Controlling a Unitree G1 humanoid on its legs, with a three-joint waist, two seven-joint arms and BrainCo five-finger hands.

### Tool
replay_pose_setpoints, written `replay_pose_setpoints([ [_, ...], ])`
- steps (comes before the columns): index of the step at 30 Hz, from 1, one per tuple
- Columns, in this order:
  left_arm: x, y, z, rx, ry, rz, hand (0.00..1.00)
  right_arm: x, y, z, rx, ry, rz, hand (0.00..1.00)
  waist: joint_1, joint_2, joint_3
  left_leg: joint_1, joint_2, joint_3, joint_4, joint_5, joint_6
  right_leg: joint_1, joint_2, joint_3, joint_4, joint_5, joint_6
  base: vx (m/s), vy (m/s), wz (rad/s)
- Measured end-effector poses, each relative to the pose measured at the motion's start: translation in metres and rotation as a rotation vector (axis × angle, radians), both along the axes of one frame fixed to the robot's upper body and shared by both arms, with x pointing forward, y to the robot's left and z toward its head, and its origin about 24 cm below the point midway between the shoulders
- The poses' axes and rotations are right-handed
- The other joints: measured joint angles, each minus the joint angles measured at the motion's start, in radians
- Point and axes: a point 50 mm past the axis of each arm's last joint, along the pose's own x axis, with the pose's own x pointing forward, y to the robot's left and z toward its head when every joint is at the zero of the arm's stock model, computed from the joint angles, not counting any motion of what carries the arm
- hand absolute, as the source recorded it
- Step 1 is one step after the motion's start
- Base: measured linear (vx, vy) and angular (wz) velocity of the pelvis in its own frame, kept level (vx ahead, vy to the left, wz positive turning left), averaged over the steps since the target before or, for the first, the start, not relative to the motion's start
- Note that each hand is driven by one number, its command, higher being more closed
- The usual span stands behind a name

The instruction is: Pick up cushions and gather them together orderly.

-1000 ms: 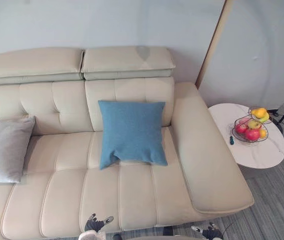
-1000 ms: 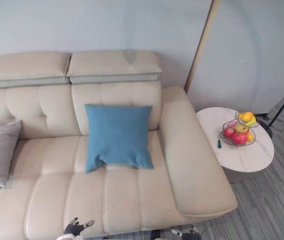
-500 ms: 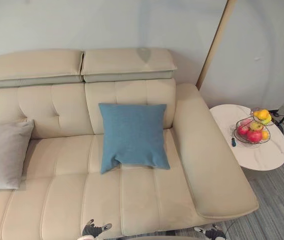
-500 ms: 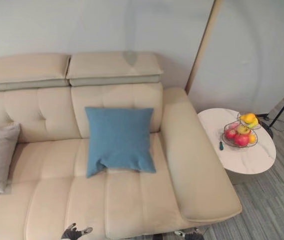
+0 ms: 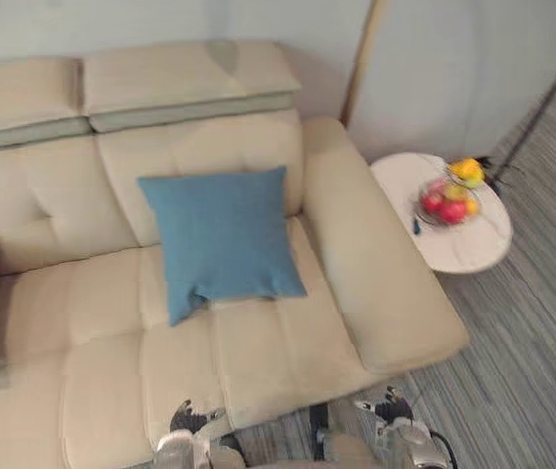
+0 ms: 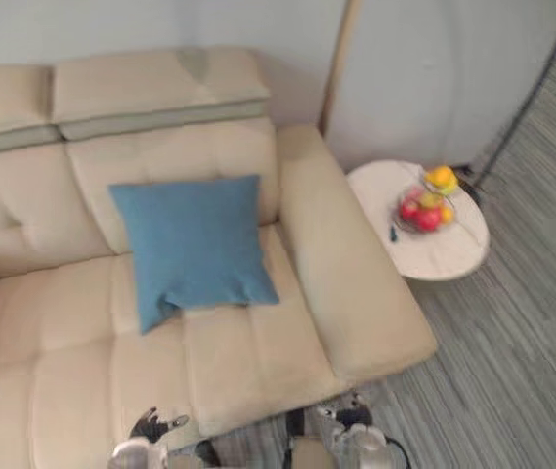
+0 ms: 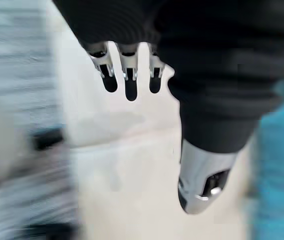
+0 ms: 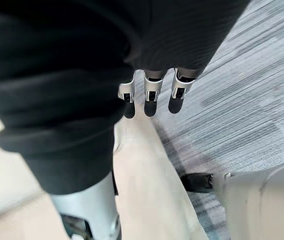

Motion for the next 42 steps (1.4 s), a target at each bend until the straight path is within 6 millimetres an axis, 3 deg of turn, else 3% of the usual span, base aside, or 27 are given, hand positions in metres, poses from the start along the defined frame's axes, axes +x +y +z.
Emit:
replay_pose_setpoints([
  [2,-0.001,0.004,0.001,0.010,0.000,0.002,0.00,-0.002,0.002,-0.002,0.006,0.010,0.000,0.00,0.000,-0.016,-0.010,-0.009,-0.002,-0.004,0.026,0.000,0.000,0.028,-0.038,-0.007,0.076,-0.026,0.029,-0.05,-0.122,0.07],
  [3,-0.004,0.008,0.000,0.019,0.010,0.006,0.00,-0.004,0.003,-0.003,0.011,0.019,0.000,0.00,-0.001,-0.032,-0.020,-0.028,-0.002,-0.004,0.063,0.001,-0.001,0.062,-0.080,-0.001,0.093,-0.058,0.061,-0.08,-0.209,-0.06],
  [4,-0.005,0.011,0.000,0.027,0.019,0.010,0.00,-0.002,0.003,-0.003,0.010,0.023,0.005,0.00,0.000,-0.046,-0.025,-0.044,0.001,-0.004,0.099,0.006,-0.006,0.080,-0.065,-0.010,0.037,-0.091,0.070,-0.09,-0.212,-0.13],
  [5,-0.008,0.010,-0.002,0.021,0.029,0.011,0.00,0.001,0.001,-0.002,0.004,0.015,0.007,0.00,0.002,-0.035,-0.023,-0.048,0.010,-0.004,0.106,0.008,-0.004,0.094,-0.048,-0.010,0.008,-0.096,0.062,-0.16,-0.211,-0.35],
  [6,-0.017,0.003,-0.007,-0.002,0.058,0.016,0.00,0.003,-0.005,-0.001,-0.015,0.014,0.012,0.00,0.013,-0.008,-0.032,-0.066,0.034,-0.006,0.105,0.028,0.010,0.137,0.000,0.008,-0.112,-0.096,0.060,-0.14,-0.151,-0.48],
  [7,-0.020,-0.003,-0.009,-0.015,0.068,0.012,0.00,0.008,-0.009,0.001,-0.032,0.007,0.022,0.00,0.020,0.007,-0.039,-0.081,0.035,-0.006,0.083,0.069,0.001,0.154,0.020,0.023,-0.204,-0.098,0.056,-0.14,-0.158,-0.49],
  [8,-0.020,-0.005,-0.010,-0.017,0.068,0.006,0.00,0.011,-0.010,0.002,-0.037,0.003,0.026,0.00,0.022,0.010,-0.037,-0.082,0.035,-0.007,0.074,0.080,-0.003,0.157,0.023,0.026,-0.228,-0.098,0.056,-0.15,-0.173,-0.42],
  [9,-0.020,-0.008,-0.010,-0.022,0.071,-0.011,0.00,0.015,-0.014,0.003,-0.054,0.006,0.039,0.00,0.023,0.022,-0.027,-0.086,0.034,-0.013,0.056,0.099,-0.011,0.172,0.038,0.037,-0.295,-0.096,0.044,-0.21,-0.194,-0.30],
  [10,-0.022,-0.010,-0.012,-0.031,0.081,-0.012,0.00,0.020,-0.015,0.005,-0.067,0.000,0.060,0.00,0.022,0.034,-0.016,-0.093,0.046,-0.036,0.056,0.107,-0.022,0.199,0.060,0.041,-0.360,-0.077,0.000,-0.23,-0.169,-0.23],
  [12,-0.022,-0.012,-0.012,-0.029,0.084,-0.027,0.00,0.014,-0.016,0.003,-0.076,0.016,0.058,0.00,0.022,0.037,-0.009,-0.090,0.056,-0.057,0.056,0.117,-0.030,0.231,0.077,0.034,-0.411,-0.055,-0.031,-0.20,-0.070,0.05],
  [16,-0.027,-0.010,-0.013,-0.022,0.097,-0.033,0.00,0.008,-0.015,0.000,-0.080,0.040,0.051,0.00,0.015,0.044,0.022,-0.078,0.059,-0.098,0.029,0.142,-0.046,0.222,0.085,0.034,-0.412,-0.034,-0.043,-0.26,-0.012,0.02],
  [17,-0.029,-0.011,-0.014,-0.023,0.103,-0.039,0.00,0.004,-0.017,-0.002,-0.080,0.058,0.040,0.00,0.005,0.043,0.025,-0.097,0.047,-0.157,0.039,0.140,-0.040,0.204,0.073,0.033,-0.413,-0.032,-0.044,-0.26,0.018,-0.09],
  [19,-0.033,-0.012,-0.015,-0.029,0.118,-0.035,0.00,0.001,-0.018,-0.003,-0.074,0.067,0.022,0.00,0.006,0.042,0.030,-0.114,0.043,-0.203,0.086,0.102,-0.024,0.192,0.065,0.034,-0.413,-0.018,-0.053,-0.11,0.041,-0.22],
  [21,-0.036,-0.013,-0.016,-0.045,0.117,-0.001,0.00,-0.011,-0.021,-0.006,-0.069,0.090,-0.014,0.00,0.008,0.043,0.035,-0.111,0.021,-0.265,0.273,-0.026,-0.024,0.189,0.032,0.044,-0.415,0.008,-0.051,-0.12,0.199,-0.48],
  [22,-0.039,-0.014,-0.017,-0.052,0.122,0.015,0.00,-0.020,-0.022,-0.008,-0.065,0.106,-0.033,0.00,0.005,0.051,0.031,-0.095,0.005,-0.297,0.342,-0.099,-0.040,0.180,0.023,0.056,-0.418,0.019,-0.029,-0.16,0.313,-0.72],
  [23,-0.044,-0.019,-0.019,-0.076,0.133,0.042,0.00,-0.021,-0.028,-0.005,-0.078,0.085,-0.055,0.00,0.005,0.095,0.005,-0.076,0.006,-0.324,0.266,-0.191,-0.053,0.154,0.050,0.073,-0.418,0.037,-0.002,-0.12,0.273,-0.69],
  [26,-0.051,-0.013,-0.021,-0.067,0.153,0.059,0.00,-0.028,-0.018,-0.009,-0.035,0.099,-0.096,0.00,-0.002,0.046,-0.015,-0.052,-0.051,-0.286,0.173,-0.156,-0.042,0.148,0.013,0.093,-0.455,0.060,0.021,-0.06,0.187,-0.31],
  [27,-0.051,-0.009,-0.021,-0.066,0.150,0.079,0.00,-0.035,-0.015,-0.012,-0.024,0.114,-0.107,0.00,0.000,0.028,-0.023,-0.036,-0.073,-0.273,0.129,-0.137,-0.032,0.165,0.006,0.092,-0.477,0.073,0.010,0.00,0.118,-0.10],
  [30,-0.052,-0.010,-0.021,-0.071,0.153,0.092,0.00,-0.038,-0.010,-0.013,-0.005,0.118,-0.116,0.00,-0.003,0.024,-0.029,-0.016,-0.096,-0.251,0.090,-0.124,-0.016,0.183,-0.002,0.103,-0.521,0.110,0.006,0.04,0.086,-0.08],
  [34,-0.055,-0.011,-0.022,-0.078,0.158,0.104,0.00,-0.031,-0.005,-0.011,0.012,0.090,-0.101,0.00,0.000,0.028,-0.029,0.018,-0.074,-0.162,0.067,-0.109,-0.013,0.145,0.026,0.154,-0.506,0.120,0.019,0.13,0.011,-0.58],
  [35,-0.055,-0.011,-0.022,-0.081,0.156,0.115,0.00,-0.027,-0.004,-0.010,0.016,0.080,-0.091,0.00,0.000,0.025,-0.029,0.029,-0.061,-0.123,0.063,-0.109,-0.014,0.117,0.040,0.147,-0.492,0.127,0.008,0.13,-0.022,-1.22],
  [36,-0.052,-0.012,-0.022,-0.086,0.150,0.123,0.00,-0.022,-0.002,-0.009,0.018,0.068,-0.082,0.00,0.000,0.033,-0.033,0.027,-0.034,-0.056,0.063,-0.109,-0.014,0.071,0.061,0.071,-0.474,0.149,-0.024,0.19,-0.063,-1.73],
  [37,-0.047,-0.013,-0.020,-0.090,0.138,0.123,0.00,-0.017,-0.002,-0.008,0.020,0.059,-0.079,0.00,0.001,0.041,-0.029,0.032,-0.010,0.017,0.066,-0.108,-0.013,0.038,0.062,-0.092,-0.455,0.151,-0.096,0.15,-0.079,-1.72],
  [40,-0.040,-0.018,-0.019,-0.102,0.121,0.115,0.00,-0.021,-0.005,-0.008,0.019,0.070,-0.101,0.00,-0.001,0.038,-0.027,0.106,-0.007,0.145,0.067,-0.108,-0.013,0.049,0.028,-0.430,-0.393,0.050,-0.195,0.12,-0.123,-1.28],
  [42,-0.037,-0.021,-0.019,-0.113,0.116,0.113,0.00,-0.021,-0.009,-0.008,0.010,0.069,-0.104,0.00,0.000,0.057,-0.029,0.152,-0.006,0.197,0.066,-0.109,-0.014,0.056,0.044,-0.448,-0.371,0.031,-0.211,0.18,-0.176,-1.53],
])
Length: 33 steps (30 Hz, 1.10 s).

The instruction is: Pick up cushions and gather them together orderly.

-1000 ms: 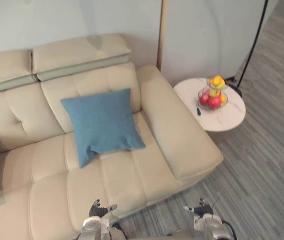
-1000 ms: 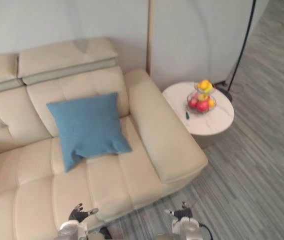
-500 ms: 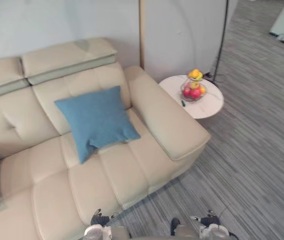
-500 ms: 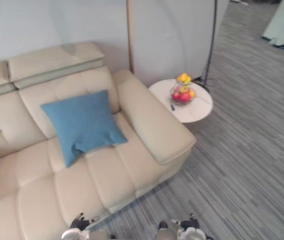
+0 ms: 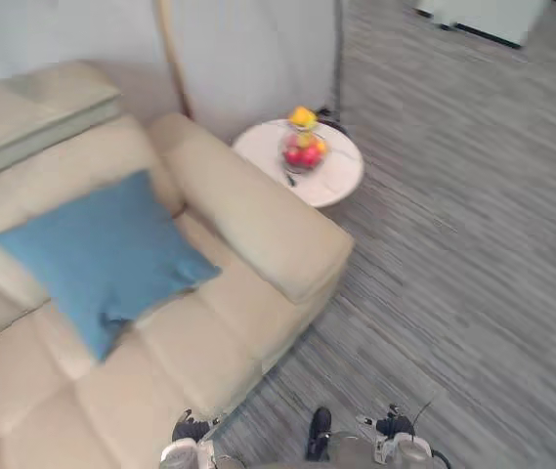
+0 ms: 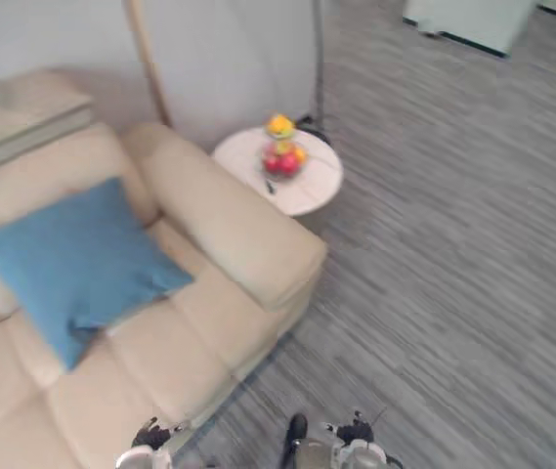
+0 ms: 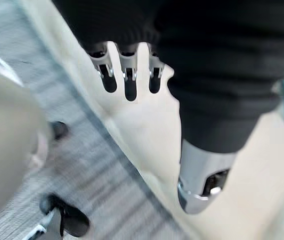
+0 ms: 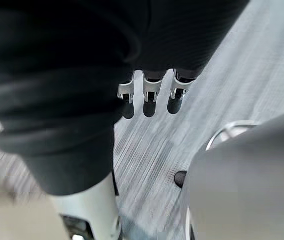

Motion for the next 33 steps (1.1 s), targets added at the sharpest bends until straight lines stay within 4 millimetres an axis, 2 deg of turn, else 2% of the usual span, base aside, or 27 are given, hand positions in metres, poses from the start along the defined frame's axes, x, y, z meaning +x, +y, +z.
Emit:
replay_pose_setpoints([
  [1,0.010,-0.006,0.002,-0.013,-0.020,-0.017,0.00,-0.001,-0.004,0.000,-0.005,-0.001,-0.019,0.00,-0.007,0.020,0.004,0.023,-0.002,0.022,0.001,0.006,-0.008,-0.004,0.026,0.059,0.003,-0.023,0.008,0.16,-0.122,-1.32],
  [2,0.012,-0.007,0.002,-0.014,-0.025,-0.024,0.00,-0.001,-0.007,0.001,-0.009,0.000,-0.029,0.00,-0.009,0.021,0.006,0.027,0.001,0.026,0.013,0.006,-0.009,-0.005,0.031,0.073,0.007,-0.033,0.014,0.20,-0.134,-1.08],
  [4,0.015,-0.007,0.003,-0.013,-0.030,-0.039,0.00,-0.001,-0.007,0.000,-0.006,0.002,-0.037,0.00,-0.021,0.018,0.008,0.014,0.057,0.027,0.171,0.007,-0.011,0.003,0.050,0.120,0.017,-0.062,0.019,0.17,-0.097,-0.77],
  [5,0.014,-0.008,0.003,-0.023,-0.027,-0.038,0.00,-0.003,-0.006,-0.001,-0.002,0.012,-0.035,0.00,-0.020,0.014,0.017,-0.041,0.143,-0.007,0.403,0.016,0.036,0.037,0.082,0.184,0.001,-0.071,0.013,0.16,-0.087,-0.76],
  [6,0.011,-0.008,0.002,-0.026,-0.022,-0.033,0.00,-0.003,-0.006,-0.001,-0.002,0.012,-0.034,0.00,-0.018,0.009,0.022,-0.060,0.162,-0.034,0.462,0.004,0.055,0.047,0.091,0.200,-0.004,-0.075,0.008,0.16,-0.075,-1.01],
  [7,0.008,-0.008,0.001,-0.028,-0.014,-0.027,0.00,-0.003,-0.006,-0.001,-0.002,0.011,-0.034,0.00,-0.012,0.009,0.030,-0.098,0.177,-0.100,0.558,-0.034,0.072,0.069,0.107,0.237,-0.005,-0.084,0.002,0.13,-0.014,-0.99],
  [8,0.005,-0.008,0.000,-0.029,-0.007,-0.026,0.00,-0.003,-0.006,-0.001,-0.002,0.014,-0.032,0.00,-0.008,0.013,0.034,-0.151,0.166,-0.193,0.607,-0.064,0.047,0.092,0.120,0.279,-0.007,-0.094,0.001,0.18,0.003,-1.27],
  [10,0.006,-0.006,0.001,-0.024,-0.020,-0.022,0.00,-0.006,-0.005,-0.003,0.001,0.031,-0.032,0.00,-0.001,0.003,0.041,-0.242,0.123,-0.318,0.599,-0.092,0.035,0.121,0.138,0.352,-0.007,-0.103,0.004,0.21,0.038,-1.21],
  [11,0.008,-0.005,0.002,-0.020,-0.029,-0.023,0.00,-0.004,-0.004,-0.002,0.000,0.027,-0.029,0.00,0.006,0.000,0.044,-0.293,0.089,-0.391,0.566,-0.100,0.022,0.137,0.147,0.413,-0.004,-0.112,0.019,0.20,0.083,-1.31],
  [14,0.011,-0.007,0.004,-0.021,-0.049,-0.019,0.00,-0.001,-0.002,-0.002,-0.002,0.021,-0.011,0.00,0.027,0.000,0.044,-0.350,0.001,-0.564,0.395,-0.100,0.007,0.141,0.161,0.558,0.016,-0.129,0.048,0.17,0.157,-1.71],
  [15,0.012,-0.006,0.005,-0.020,-0.052,-0.018,0.00,0.000,-0.001,-0.002,-0.005,0.023,0.000,0.00,0.032,0.001,0.044,-0.355,-0.034,-0.657,0.312,-0.091,-0.001,0.139,0.169,0.612,0.022,-0.135,0.061,0.20,0.218,-1.82],
  [16,0.009,-0.007,0.004,-0.022,-0.044,-0.017,0.00,-0.001,0.000,-0.002,-0.007,0.026,-0.001,0.00,0.035,0.006,0.041,-0.338,-0.060,-0.746,0.206,-0.049,0.008,0.134,0.184,0.674,0.033,-0.141,0.073,0.21,0.234,-1.81],
  [17,0.008,-0.011,0.003,-0.032,-0.039,-0.015,0.00,-0.001,-0.001,-0.002,-0.012,0.027,-0.002,0.00,0.036,0.015,0.035,-0.326,-0.057,-0.762,0.165,-0.005,0.000,0.129,0.195,0.702,0.043,-0.149,0.085,0.24,0.267,-1.70],
  [18,0.007,-0.007,0.002,-0.025,-0.035,-0.014,0.00,0.000,0.000,-0.002,-0.012,0.027,-0.002,0.00,0.039,0.007,0.030,-0.295,-0.060,-0.727,0.150,0.022,-0.026,0.123,0.194,0.748,0.064,-0.162,0.102,0.26,0.268,-1.19],
  [20,0.010,-0.003,0.003,-0.013,-0.038,-0.021,0.00,-0.006,0.008,-0.004,0.011,0.040,-0.007,0.00,0.036,-0.033,0.008,-0.265,-0.064,-0.622,0.103,0.013,-0.010,0.105,0.157,0.773,0.061,-0.173,0.132,0.29,0.259,-1.13],
  [21,0.009,-0.003,0.003,-0.012,-0.031,-0.023,0.00,-0.005,0.011,-0.005,0.018,0.038,-0.007,0.00,0.036,-0.041,0.006,-0.253,-0.065,-0.599,0.094,0.013,-0.010,0.104,0.149,0.769,0.058,-0.170,0.141,0.30,0.190,-1.14],
  [22,0.008,-0.002,0.003,-0.014,-0.025,-0.026,0.00,-0.005,0.012,-0.005,0.022,0.037,-0.008,0.00,0.042,-0.045,0.006,-0.208,-0.062,-0.543,0.060,0.013,-0.010,0.103,0.133,0.738,0.059,-0.160,0.169,0.23,0.117,-0.83],
  [23,0.007,-0.002,0.002,-0.015,-0.023,-0.025,0.00,-0.005,0.012,-0.005,0.021,0.037,-0.009,0.00,0.043,-0.043,0.007,-0.186,-0.059,-0.516,0.048,0.013,-0.010,0.103,0.126,0.710,0.064,-0.158,0.172,0.23,0.090,-1.01],
  [25,0.005,-0.001,0.002,-0.012,-0.016,-0.025,0.00,-0.003,0.012,-0.004,0.022,0.029,-0.008,0.00,0.047,-0.033,0.011,-0.118,-0.052,-0.441,0.020,0.013,-0.009,0.073,0.092,0.577,0.141,-0.173,0.201,0.15,-0.020,-0.89],
  [26,0.002,-0.002,0.000,-0.012,-0.002,-0.042,0.00,0.002,0.011,-0.003,0.020,0.019,-0.005,0.00,0.045,-0.020,0.013,-0.095,-0.044,-0.409,0.010,0.013,-0.009,0.048,0.056,0.439,0.190,-0.188,0.215,0.14,-0.089,-0.77],
  [27,0.003,-0.003,0.000,-0.009,-0.001,-0.066,0.00,0.004,0.011,-0.002,0.019,0.012,-0.001,0.00,0.044,-0.016,0.016,-0.085,-0.042,-0.388,0.009,0.013,-0.009,0.040,0.011,0.312,0.205,-0.207,0.189,0.17,-0.135,-0.92],
  [28,0.004,-0.003,0.001,0.000,0.000,-0.093,0.00,0.008,0.012,-0.001,0.022,0.005,0.003,0.00,0.046,-0.019,0.018,-0.070,-0.046,-0.349,0.011,0.012,-0.012,0.024,-0.060,0.144,0.188,-0.206,0.147,0.12,-0.101,-0.83],
  [29,0.002,0.001,0.000,0.009,0.007,-0.094,0.00,0.010,0.012,-0.001,0.021,0.004,0.006,0.00,0.047,-0.025,0.017,-0.062,-0.045,-0.340,0.011,0.010,-0.015,0.023,-0.064,0.098,0.189,-0.196,0.112,0.19,-0.153,-0.99],
  [31,-0.007,-0.004,-0.005,-0.009,0.053,-0.101,0.00,0.011,0.001,0.000,-0.007,0.006,0.009,0.00,0.043,0.026,0.019,-0.045,-0.023,-0.331,0.009,0.010,-0.018,0.040,-0.023,0.077,0.163,-0.175,0.080,0.26,-0.186,-0.90],
  [32,-0.008,-0.010,-0.006,-0.018,0.063,-0.122,0.00,0.009,-0.008,0.000,-0.024,0.026,0.008,0.00,0.037,0.044,0.026,-0.013,-0.018,-0.333,-0.010,0.012,-0.017,0.055,0.010,0.114,0.144,-0.176,0.068,0.25,-0.147,-0.71],
  [33,-0.008,-0.011,-0.006,-0.018,0.064,-0.132,0.00,0.007,-0.011,-0.001,-0.031,0.035,0.005,0.00,0.037,0.050,0.026,-0.005,-0.014,-0.334,-0.010,0.013,-0.017,0.063,0.021,0.121,0.132,-0.177,0.066,0.23,-0.119,-0.54],
])
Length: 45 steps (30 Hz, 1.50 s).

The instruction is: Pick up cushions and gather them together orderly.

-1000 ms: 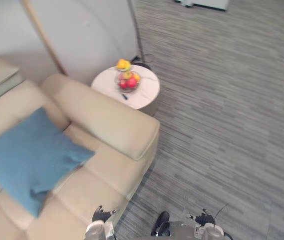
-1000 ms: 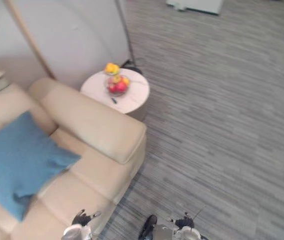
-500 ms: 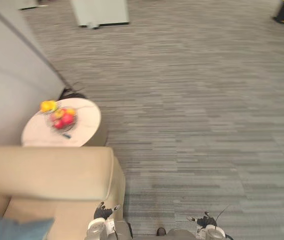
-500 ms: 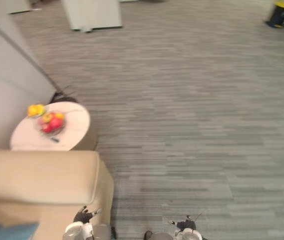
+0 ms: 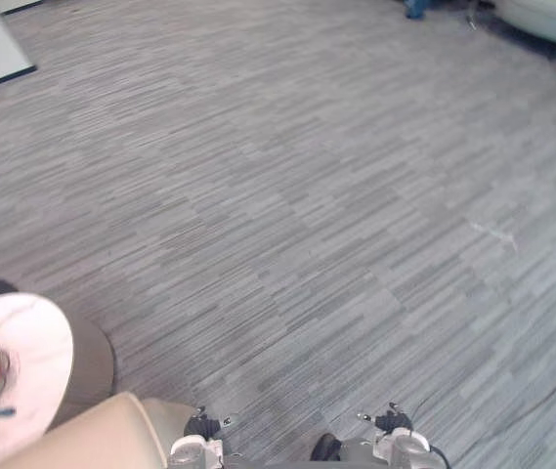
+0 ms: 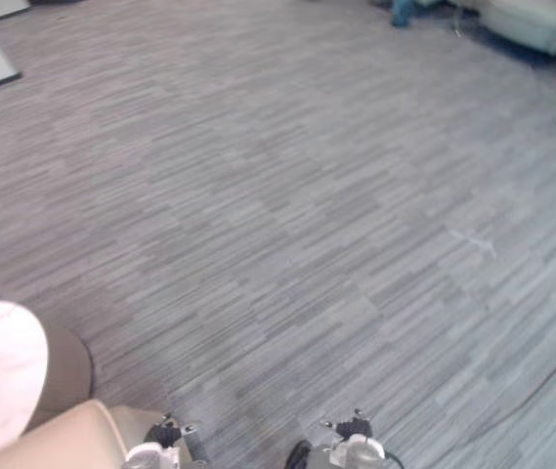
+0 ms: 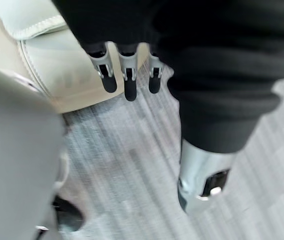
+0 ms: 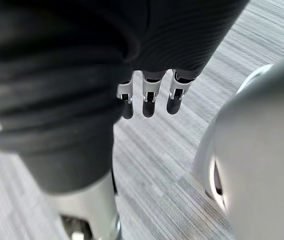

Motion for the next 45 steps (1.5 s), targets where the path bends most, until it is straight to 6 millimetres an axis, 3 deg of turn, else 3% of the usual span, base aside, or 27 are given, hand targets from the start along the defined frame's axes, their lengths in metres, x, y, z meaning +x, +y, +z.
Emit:
replay_pose_setpoints([
  [3,0.010,0.000,0.003,0.005,-0.031,-0.015,0.00,-0.007,-0.010,-0.001,-0.021,0.025,-0.008,0.00,-0.015,0.000,0.011,-0.057,0.068,-0.003,0.233,0.000,-0.003,0.071,0.050,0.034,-0.073,-0.003,-0.005,0.18,-0.141,-0.24],
  [5,0.014,0.000,0.005,0.002,-0.051,-0.009,0.00,-0.005,-0.009,0.000,-0.019,0.014,-0.025,0.00,-0.027,-0.005,0.036,-0.192,0.137,-0.050,0.570,-0.026,0.053,0.134,0.094,0.084,-0.128,-0.017,-0.026,0.08,-0.036,-0.42],
  [7,0.019,0.004,0.008,0.013,-0.075,-0.010,0.00,0.000,-0.004,0.001,-0.004,-0.006,-0.044,0.00,0.003,-0.005,0.058,-0.276,0.084,-0.133,0.707,-0.103,0.067,0.164,0.114,0.175,-0.119,-0.034,-0.048,0.07,0.080,-1.26],
  [8,0.019,0.006,0.009,0.019,-0.085,-0.006,0.00,0.000,0.000,0.000,0.006,-0.006,-0.045,0.00,0.017,-0.022,0.069,-0.315,0.041,-0.158,0.682,-0.124,0.068,0.178,0.113,0.224,-0.118,-0.035,-0.049,0.11,0.108,-1.54],
  [12,0.025,0.005,0.013,0.020,-0.115,-0.003,0.00,0.003,0.006,0.001,0.015,-0.028,-0.050,0.00,0.021,-0.019,0.075,-0.434,-0.055,-0.239,0.380,-0.100,0.068,0.197,0.102,0.372,-0.123,-0.062,-0.024,0.15,0.158,-1.12],
  [13,0.025,0.005,0.013,0.019,-0.116,0.000,0.00,0.002,0.004,0.001,0.014,-0.024,-0.057,0.00,0.021,-0.020,0.073,-0.435,-0.067,-0.261,0.277,-0.057,0.057,0.203,0.097,0.406,-0.126,-0.072,-0.006,0.34,0.274,-1.13],
  [14,0.025,0.005,0.013,0.020,-0.116,0.007,0.00,-0.001,0.003,0.000,0.012,-0.019,-0.063,0.00,0.028,-0.025,0.064,-0.427,-0.082,-0.269,0.235,0.036,0.053,0.208,0.090,0.452,-0.138,-0.079,0.009,0.32,0.239,-0.95],
  [17,0.022,0.012,0.012,0.028,-0.109,0.030,0.00,-0.007,0.012,-0.003,0.040,-0.006,-0.103,0.00,0.037,-0.066,0.024,-0.418,-0.109,-0.189,0.224,-0.031,0.090,0.213,0.040,0.507,-0.189,-0.058,0.066,0.46,0.237,-0.75],
  [19,0.022,0.012,0.012,0.029,-0.106,0.032,0.00,-0.013,0.017,-0.005,0.053,0.006,-0.113,0.00,0.066,-0.076,0.019,-0.361,-0.111,-0.126,0.213,-0.051,0.102,0.170,0.013,0.509,-0.047,-0.068,0.108,0.44,0.148,-0.85],
  [20,0.021,0.010,0.011,0.026,-0.100,0.018,0.00,-0.014,0.015,-0.005,0.046,0.007,-0.106,0.00,0.065,-0.072,0.017,-0.305,-0.114,-0.103,0.188,-0.072,0.110,0.109,-0.012,0.483,0.124,-0.061,0.210,0.47,0.165,-0.72],
  [21,0.021,0.008,0.011,0.026,-0.099,-0.002,0.00,-0.011,0.013,-0.004,0.041,-0.002,-0.101,0.00,0.060,-0.067,0.016,-0.268,-0.118,-0.103,0.167,-0.082,0.110,0.060,-0.034,0.454,0.243,-0.040,0.271,0.39,0.122,-0.36],
  [22,0.023,0.006,0.012,0.029,-0.099,-0.026,0.00,-0.009,0.011,-0.002,0.031,-0.015,-0.095,0.00,0.047,-0.065,0.017,-0.219,-0.122,-0.103,0.142,-0.089,0.109,0.011,-0.068,0.396,0.382,-0.031,0.283,0.42,0.091,-0.01],
  [24,0.027,0.003,0.012,0.031,-0.104,-0.062,0.00,-0.005,0.010,0.000,0.025,-0.034,-0.091,0.00,0.030,-0.058,0.022,-0.124,-0.122,-0.104,0.081,-0.088,0.108,-0.058,-0.135,0.257,0.498,-0.045,0.207,0.49,0.030,0.04],
  [25,0.026,0.001,0.012,0.029,-0.100,-0.067,0.00,-0.001,0.008,0.001,0.023,-0.041,-0.086,0.00,0.016,-0.054,0.025,-0.062,-0.115,-0.101,0.030,-0.087,0.107,-0.084,-0.152,0.189,0.481,-0.070,0.156,0.43,-0.017,-0.07],
  [27,0.029,0.000,0.012,0.033,-0.103,-0.083,0.00,0.004,0.005,0.003,0.016,-0.056,-0.078,0.00,0.004,-0.043,0.029,0.006,-0.088,-0.082,-0.024,-0.084,0.101,-0.153,-0.146,0.094,0.358,-0.078,0.111,0.38,-0.061,-0.14],
  [29,0.035,0.000,0.014,0.040,-0.109,-0.106,0.00,0.009,0.001,0.006,0.007,-0.068,-0.076,0.00,-0.003,-0.039,0.034,0.047,-0.069,-0.074,-0.066,-0.079,0.092,-0.233,-0.107,0.065,0.150,0.016,0.090,0.52,-0.155,-0.05],
  [30,0.034,0.004,0.014,0.055,-0.103,-0.113,0.00,0.008,-0.004,0.006,-0.006,-0.061,-0.073,0.00,-0.022,-0.060,0.040,0.099,-0.083,-0.078,-0.102,-0.065,0.053,-0.254,-0.066,0.086,-0.102,0.204,0.072,0.62,-0.232,0.08],
  [31,0.033,0.007,0.013,0.062,-0.097,-0.112,0.00,0.006,-0.005,0.005,-0.007,-0.054,-0.074,0.00,-0.025,-0.071,0.042,0.114,-0.091,-0.080,-0.104,-0.067,0.039,-0.251,-0.059,0.107,-0.131,0.271,0.042,0.56,-0.219,0.09],
  [32,0.030,0.004,0.011,0.052,-0.083,-0.108,0.00,0.003,-0.010,0.005,-0.016,-0.041,-0.075,0.00,-0.036,-0.061,0.045,0.144,-0.080,-0.092,-0.102,-0.073,0.017,-0.251,-0.042,0.144,-0.098,0.323,-0.016,0.45,-0.155,-0.29],
  [33,0.028,-0.002,0.010,0.034,-0.076,-0.103,0.00,0.009,-0.018,0.008,-0.039,-0.050,-0.072,0.00,-0.030,-0.013,0.043,0.158,-0.043,-0.088,-0.089,-0.062,-0.012,-0.266,-0.013,0.143,-0.030,0.284,-0.023,0.55,-0.202,-0.52],
  [35,0.028,-0.005,0.009,0.025,-0.078,-0.094,0.00,0.012,-0.025,0.011,-0.056,-0.061,-0.070,0.00,-0.036,0.015,0.047,0.115,-0.004,-0.116,0.058,-0.041,-0.047,-0.276,0.015,0.156,0.037,0.181,-0.033,0.54,-0.245,-0.56],
  [36,0.031,-0.005,0.010,0.021,-0.086,-0.080,0.00,0.011,-0.025,0.010,-0.053,-0.054,-0.073,0.00,-0.036,0.025,0.047,0.049,0.035,-0.145,0.235,-0.007,-0.046,-0.252,0.042,0.163,0.040,0.147,-0.039,0.54,-0.245,-0.38],
  [37,0.034,-0.005,0.012,0.015,-0.097,-0.061,0.00,0.010,-0.019,0.008,-0.037,-0.052,-0.075,0.00,-0.034,0.030,0.055,-0.045,0.080,-0.194,0.487,0.088,-0.013,-0.193,0.067,0.173,0.014,0.125,-0.045,0.61,-0.228,-0.36],
  [39,0.041,-0.006,0.016,0.016,-0.136,-0.061,0.00,0.010,-0.011,0.007,-0.023,-0.049,-0.061,0.00,-0.030,0.020,0.084,-0.169,0.137,-0.213,0.807,0.054,0.014,-0.068,0.101,0.189,-0.037,0.094,-0.056,0.49,-0.125,-0.29],
  [40,0.042,-0.006,0.018,0.016,-0.155,-0.062,0.00,0.011,-0.002,0.005,-0.002,-0.050,-0.055,0.00,-0.015,-0.005,0.092,-0.253,0.143,-0.196,0.894,0.016,0.021,0.014,0.103,0.211,-0.071,0.072,-0.056,0.39,-0.086,-0.30],
  [43,0.044,-0.006,0.021,0.014,-0.176,-0.060,0.00,0.011,0.003,0.004,0.012,-0.049,-0.056,0.00,0.012,-0.028,0.090,-0.411,0.123,-0.137,0.762,-0.029,0.049,0.122,0.104,0.247,-0.170,0.053,-0.035,0.38,-0.046,-0.26],
  [45,0.046,-0.008,0.022,0.010,-0.188,-0.055,0.00,0.012,0.002,0.005,0.010,-0.053,-0.057,0.00,0.027,-0.015,0.093,-0.475,0.074,-0.102,0.478,-0.025,0.049,0.194,0.100,0.278,-0.225,0.049,-0.004,0.52,0.066,-0.39],
])
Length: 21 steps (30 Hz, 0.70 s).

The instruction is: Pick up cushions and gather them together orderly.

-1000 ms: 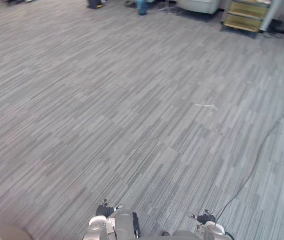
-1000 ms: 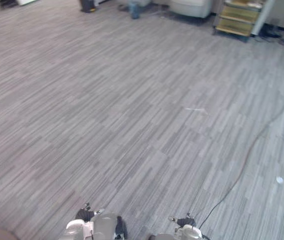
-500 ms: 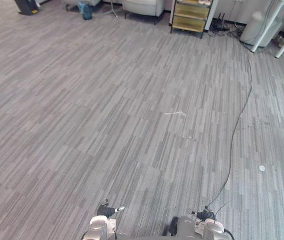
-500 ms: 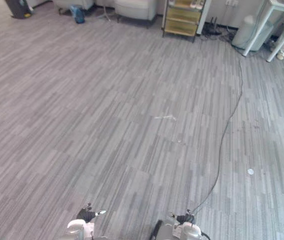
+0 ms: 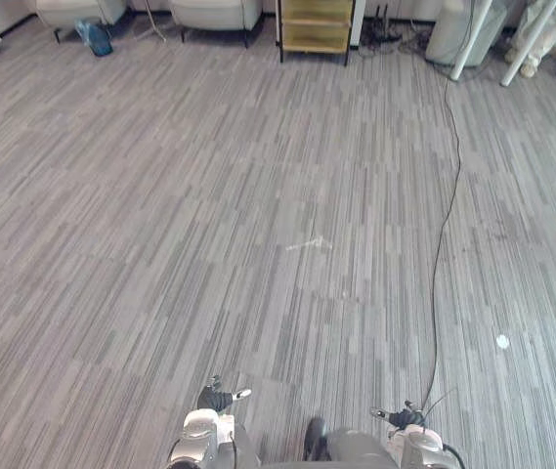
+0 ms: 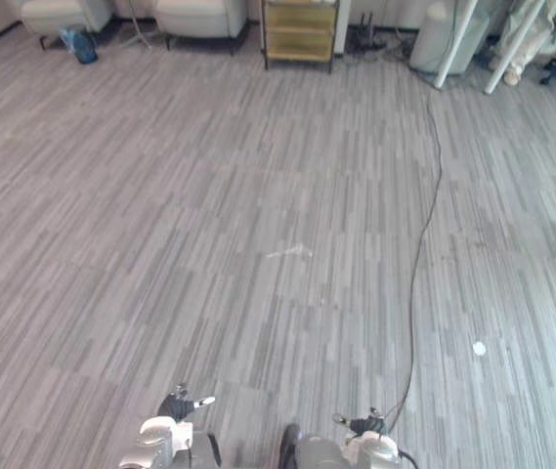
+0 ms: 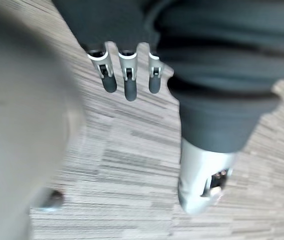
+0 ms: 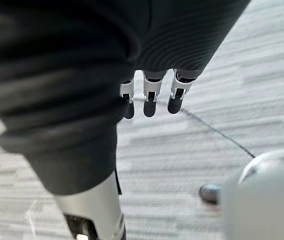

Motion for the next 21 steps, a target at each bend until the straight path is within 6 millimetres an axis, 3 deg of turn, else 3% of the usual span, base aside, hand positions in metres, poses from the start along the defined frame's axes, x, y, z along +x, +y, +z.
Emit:
replay_pose_setpoints([
  [1,-0.002,-0.001,-0.001,-0.003,0.005,0.002,0.00,0.000,0.000,0.000,-0.001,-0.001,0.001,0.00,0.005,0.005,-0.003,0.003,-0.041,-0.003,-0.194,0.035,-0.008,0.031,-0.009,0.019,-0.024,-0.011,0.017,0.58,0.149,-0.49],
  [2,-0.006,0.000,-0.002,-0.005,0.009,0.012,0.00,0.000,-0.001,0.000,-0.003,0.000,0.002,0.00,0.015,0.011,-0.009,0.013,-0.078,-0.009,-0.404,0.109,-0.016,0.065,-0.014,0.043,-0.060,-0.027,0.038,0.49,0.162,-0.58],
  [4,-0.008,0.003,-0.003,0.000,0.014,0.023,0.00,0.000,0.003,-0.001,0.005,0.005,0.010,0.00,0.038,-0.012,-0.024,0.026,-0.120,-0.031,-0.444,0.250,0.004,0.102,-0.037,0.084,-0.093,-0.048,0.073,0.59,0.190,-0.54],
  [5,-0.007,0.009,-0.002,0.021,0.015,0.019,0.00,-0.001,0.008,-0.002,0.015,0.008,0.017,0.00,0.035,-0.041,-0.039,0.021,-0.154,-0.034,-0.419,0.235,0.057,0.120,-0.077,0.090,-0.100,-0.053,0.097,0.67,0.172,-0.21],
  [8,-0.007,0.017,-0.002,0.043,0.024,0.014,0.00,-0.006,0.008,-0.004,0.018,0.023,0.015,0.00,0.039,-0.076,-0.048,0.037,-0.164,-0.025,-0.311,0.156,0.092,0.103,-0.114,0.098,0.047,-0.020,0.154,0.61,0.142,-0.05],
  [9,-0.011,0.017,-0.005,0.044,0.045,0.005,0.00,-0.008,0.008,-0.004,0.014,0.029,0.020,0.00,0.037,-0.077,-0.053,0.093,-0.166,-0.026,-0.315,0.115,0.087,0.040,-0.128,0.093,0.252,0.007,0.201,0.59,0.150,-0.16],
  [10,-0.014,0.015,-0.007,0.041,0.063,-0.008,0.00,-0.009,0.007,-0.004,0.007,0.031,0.028,0.00,0.032,-0.072,-0.055,0.163,-0.168,-0.032,-0.353,0.073,0.077,-0.051,-0.156,0.089,0.487,0.066,0.283,0.58,0.140,-0.12],
  [11,-0.015,0.015,-0.008,0.046,0.075,-0.028,0.00,-0.009,0.008,-0.005,0.006,0.032,0.033,0.00,0.030,-0.074,-0.054,0.215,-0.176,-0.036,-0.382,0.041,0.060,-0.119,-0.184,0.087,0.649,0.070,0.289,0.79,0.108,0.12],
  [12,-0.015,0.014,-0.008,0.051,0.084,-0.058,0.00,-0.009,0.009,-0.005,0.010,0.030,0.037,0.00,0.016,-0.086,-0.050,0.313,-0.200,-0.042,-0.431,0.035,0.066,-0.217,-0.239,0.049,0.817,0.006,0.205,0.67,0.054,0.19],
  [14,-0.014,0.011,-0.008,0.049,0.085,-0.074,0.00,-0.011,0.006,-0.005,0.005,0.034,0.038,0.00,0.005,-0.066,-0.038,0.414,-0.192,-0.048,-0.492,0.035,0.066,-0.256,-0.246,-0.007,0.800,-0.050,0.133,0.49,0.007,0.13],
  [15,-0.014,0.011,-0.009,0.047,0.086,-0.072,0.00,-0.010,0.004,-0.004,-0.002,0.029,0.042,0.00,-0.008,-0.047,-0.028,0.468,-0.181,-0.049,-0.518,0.035,0.066,-0.288,-0.242,-0.048,0.745,-0.077,0.106,0.51,-0.097,0.15],
  [17,-0.010,0.014,-0.007,0.062,0.074,-0.071,0.00,-0.003,-0.001,0.000,-0.019,0.006,0.056,0.00,-0.024,-0.039,-0.033,0.526,-0.152,-0.063,-0.546,0.035,0.066,-0.385,-0.202,-0.066,0.493,-0.066,0.116,0.56,-0.181,0.32],
  [18,-0.009,0.015,-0.006,0.069,0.072,-0.076,0.00,-0.001,-0.003,0.001,-0.025,-0.001,0.057,0.00,-0.034,-0.043,-0.034,0.541,-0.143,-0.076,-0.556,0.029,0.055,-0.414,-0.184,-0.051,0.328,0.002,0.128,0.54,-0.258,0.66],
  [19,-0.007,0.018,-0.005,0.081,0.064,-0.083,0.00,-0.004,-0.005,0.000,-0.030,0.008,0.057,0.00,-0.049,-0.070,-0.037,0.575,-0.156,-0.095,-0.580,0.014,0.031,-0.410,-0.176,-0.006,0.094,0.130,0.147,0.66,-0.332,0.86],
  [20,-0.009,0.021,-0.005,0.088,0.071,-0.082,0.00,-0.010,-0.007,-0.002,-0.032,0.031,0.054,0.00,-0.061,-0.089,-0.036,0.618,-0.153,-0.129,-0.586,-0.015,-0.013,-0.407,-0.176,0.040,0.061,0.323,0.135,0.57,-0.293,0.60],
  [21,-0.011,0.012,-0.008,0.063,0.085,-0.084,0.00,-0.007,-0.014,0.000,-0.045,0.025,0.052,0.00,-0.057,-0.045,-0.030,0.640,-0.114,-0.144,-0.585,-0.029,-0.020,-0.419,-0.146,0.033,0.129,0.278,0.107,0.54,-0.273,0.16],
])
